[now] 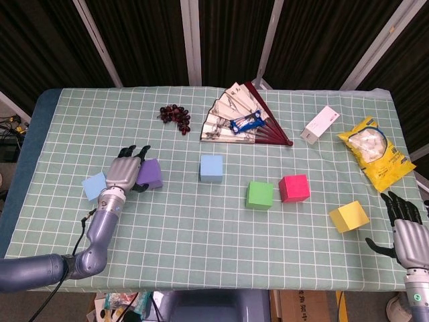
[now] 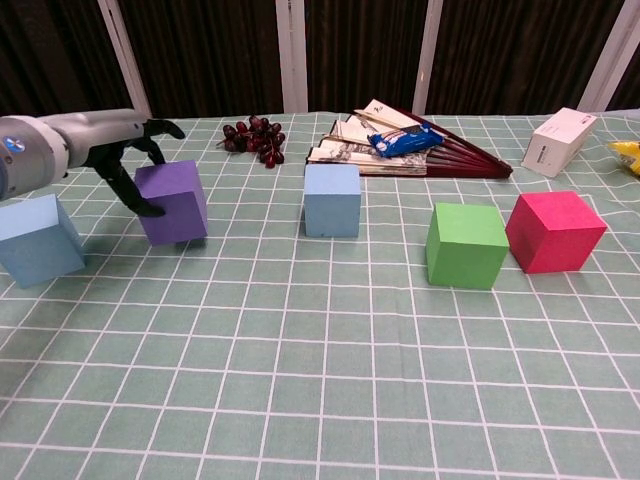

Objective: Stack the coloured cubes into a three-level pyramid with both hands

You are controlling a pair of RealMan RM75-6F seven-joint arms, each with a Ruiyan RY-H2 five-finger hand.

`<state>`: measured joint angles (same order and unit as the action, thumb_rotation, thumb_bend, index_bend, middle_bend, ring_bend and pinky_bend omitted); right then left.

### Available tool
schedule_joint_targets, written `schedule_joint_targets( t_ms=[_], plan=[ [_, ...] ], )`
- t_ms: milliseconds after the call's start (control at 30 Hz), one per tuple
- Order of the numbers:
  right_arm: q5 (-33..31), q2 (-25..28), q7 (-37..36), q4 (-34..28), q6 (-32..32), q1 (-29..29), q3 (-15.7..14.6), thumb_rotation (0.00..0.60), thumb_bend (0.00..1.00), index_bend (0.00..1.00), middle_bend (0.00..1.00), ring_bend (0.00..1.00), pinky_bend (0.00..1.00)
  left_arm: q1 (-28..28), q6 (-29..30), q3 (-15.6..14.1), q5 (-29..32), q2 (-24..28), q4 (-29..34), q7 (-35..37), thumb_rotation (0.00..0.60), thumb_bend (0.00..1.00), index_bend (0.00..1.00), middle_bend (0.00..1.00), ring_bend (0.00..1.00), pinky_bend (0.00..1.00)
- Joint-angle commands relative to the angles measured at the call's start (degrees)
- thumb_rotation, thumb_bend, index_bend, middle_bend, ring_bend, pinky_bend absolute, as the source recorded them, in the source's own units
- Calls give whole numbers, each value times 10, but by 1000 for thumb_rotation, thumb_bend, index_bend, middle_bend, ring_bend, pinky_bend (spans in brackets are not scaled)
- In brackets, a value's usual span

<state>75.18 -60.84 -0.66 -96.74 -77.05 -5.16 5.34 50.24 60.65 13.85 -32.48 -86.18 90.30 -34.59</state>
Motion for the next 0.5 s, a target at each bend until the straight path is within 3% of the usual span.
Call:
schedule_joint_targets(
  t_ms=[33,500],
  plan=[
    [-1,0,0,1,0,0,0,600,218,0,0,0,0,29,-37,8,-3,-10,-31,-14,600,359,0,346,35,19],
    [-6,0,-4,2,2,-1,3,600,219,0,0,0,0,90,-101,30,15,-54,-122,-10,600,360,0,349,35,19]
  ],
)
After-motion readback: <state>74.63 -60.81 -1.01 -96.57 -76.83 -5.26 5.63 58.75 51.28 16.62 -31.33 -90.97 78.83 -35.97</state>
